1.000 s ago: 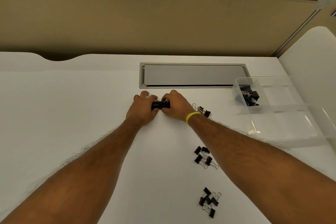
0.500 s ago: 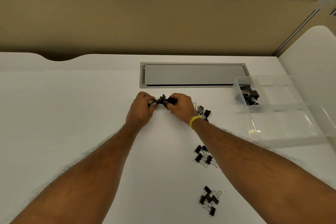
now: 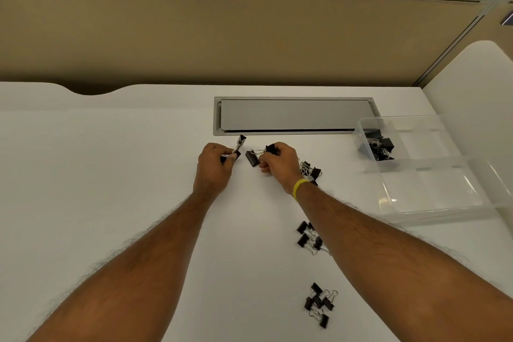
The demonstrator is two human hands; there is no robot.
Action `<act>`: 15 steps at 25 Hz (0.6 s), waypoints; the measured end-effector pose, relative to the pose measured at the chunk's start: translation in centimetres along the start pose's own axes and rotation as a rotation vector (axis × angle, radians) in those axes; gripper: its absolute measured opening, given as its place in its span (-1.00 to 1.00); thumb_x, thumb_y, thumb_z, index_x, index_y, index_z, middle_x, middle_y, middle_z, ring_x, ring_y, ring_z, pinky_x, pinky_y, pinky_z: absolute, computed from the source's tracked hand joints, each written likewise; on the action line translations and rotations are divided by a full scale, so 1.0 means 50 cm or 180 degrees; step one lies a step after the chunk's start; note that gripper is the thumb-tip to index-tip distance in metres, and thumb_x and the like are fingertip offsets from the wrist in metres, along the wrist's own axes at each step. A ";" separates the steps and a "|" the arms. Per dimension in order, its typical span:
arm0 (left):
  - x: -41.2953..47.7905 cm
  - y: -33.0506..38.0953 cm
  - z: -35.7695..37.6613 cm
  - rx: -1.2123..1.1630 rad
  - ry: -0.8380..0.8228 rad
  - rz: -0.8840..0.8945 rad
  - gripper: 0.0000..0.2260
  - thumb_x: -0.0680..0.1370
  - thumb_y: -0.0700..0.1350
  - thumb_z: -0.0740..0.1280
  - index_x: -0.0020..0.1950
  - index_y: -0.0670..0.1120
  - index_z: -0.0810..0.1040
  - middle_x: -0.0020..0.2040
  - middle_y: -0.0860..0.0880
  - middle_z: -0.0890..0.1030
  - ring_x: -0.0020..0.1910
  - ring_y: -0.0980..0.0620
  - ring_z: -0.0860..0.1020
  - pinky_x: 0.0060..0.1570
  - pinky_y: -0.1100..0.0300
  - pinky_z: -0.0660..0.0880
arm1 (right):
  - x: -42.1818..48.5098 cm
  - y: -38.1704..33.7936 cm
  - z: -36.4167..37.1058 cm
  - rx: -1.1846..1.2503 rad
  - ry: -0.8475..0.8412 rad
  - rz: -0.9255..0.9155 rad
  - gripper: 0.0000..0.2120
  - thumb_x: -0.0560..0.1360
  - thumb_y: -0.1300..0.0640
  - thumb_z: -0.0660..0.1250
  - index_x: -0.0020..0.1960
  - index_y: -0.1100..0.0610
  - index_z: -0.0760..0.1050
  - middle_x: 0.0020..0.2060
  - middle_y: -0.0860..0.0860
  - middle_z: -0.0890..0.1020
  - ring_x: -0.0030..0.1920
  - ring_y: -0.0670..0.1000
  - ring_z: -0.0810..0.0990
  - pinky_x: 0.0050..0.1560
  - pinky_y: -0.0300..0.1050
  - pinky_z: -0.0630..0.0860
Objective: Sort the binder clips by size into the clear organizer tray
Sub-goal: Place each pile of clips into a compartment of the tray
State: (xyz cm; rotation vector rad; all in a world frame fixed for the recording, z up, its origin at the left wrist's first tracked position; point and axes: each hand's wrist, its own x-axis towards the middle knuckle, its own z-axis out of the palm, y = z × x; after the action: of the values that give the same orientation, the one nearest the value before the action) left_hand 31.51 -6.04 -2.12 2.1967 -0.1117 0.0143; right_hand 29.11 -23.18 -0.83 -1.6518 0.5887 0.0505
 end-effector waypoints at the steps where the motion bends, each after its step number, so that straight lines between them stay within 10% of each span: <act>1: 0.000 0.002 0.000 -0.0120 0.0068 -0.0077 -0.86 0.54 -0.11 0.38 0.01 -0.16 0.65 0.01 -0.04 0.56 -0.09 0.10 0.53 -0.11 0.38 0.42 | -0.002 -0.005 -0.002 0.0443 -0.0017 0.0161 -0.93 0.47 0.34 0.28 -0.12 0.20 0.49 -0.22 0.20 0.62 -0.34 0.05 0.59 -0.34 -0.12 0.55; 5: 0.004 -0.002 -0.004 -0.0669 0.0271 -0.0426 -0.91 0.53 -0.12 0.39 -0.04 -0.11 0.64 -0.03 -0.04 0.62 -0.09 0.00 0.62 -0.04 0.19 0.54 | -0.005 -0.025 -0.007 0.1311 -0.0075 0.0569 -0.87 0.41 0.24 0.36 -0.25 0.14 0.41 -0.36 0.07 0.51 -0.37 0.01 0.46 -0.40 -0.17 0.39; 11: -0.004 0.007 -0.013 -0.1353 0.0386 -0.0843 -0.84 0.56 -0.11 0.37 0.08 -0.15 0.64 -0.06 -0.02 0.67 -0.18 -0.01 0.67 -0.12 0.21 0.57 | 0.012 -0.029 0.020 -0.1515 -0.0041 -0.0377 -0.53 0.27 -0.13 0.57 0.00 0.12 0.51 -0.21 -0.05 0.55 -0.21 -0.04 0.52 -0.18 -0.15 0.47; 15: -0.010 0.011 -0.021 -0.1468 0.0378 -0.0868 -0.83 0.57 -0.11 0.36 0.10 -0.14 0.64 -0.07 0.02 0.67 -0.18 0.04 0.67 -0.11 0.25 0.57 | 0.011 -0.036 0.049 -0.2618 -0.0366 -0.0698 -0.53 0.29 -0.01 0.54 0.11 0.13 0.51 -0.04 -0.01 0.60 -0.03 0.02 0.55 0.01 -0.09 0.53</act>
State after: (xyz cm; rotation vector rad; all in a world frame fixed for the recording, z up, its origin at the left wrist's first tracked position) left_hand 31.01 -5.50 -1.09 1.7293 0.2314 -0.0312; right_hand 31.06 -21.01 0.20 -2.4818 0.2988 0.2520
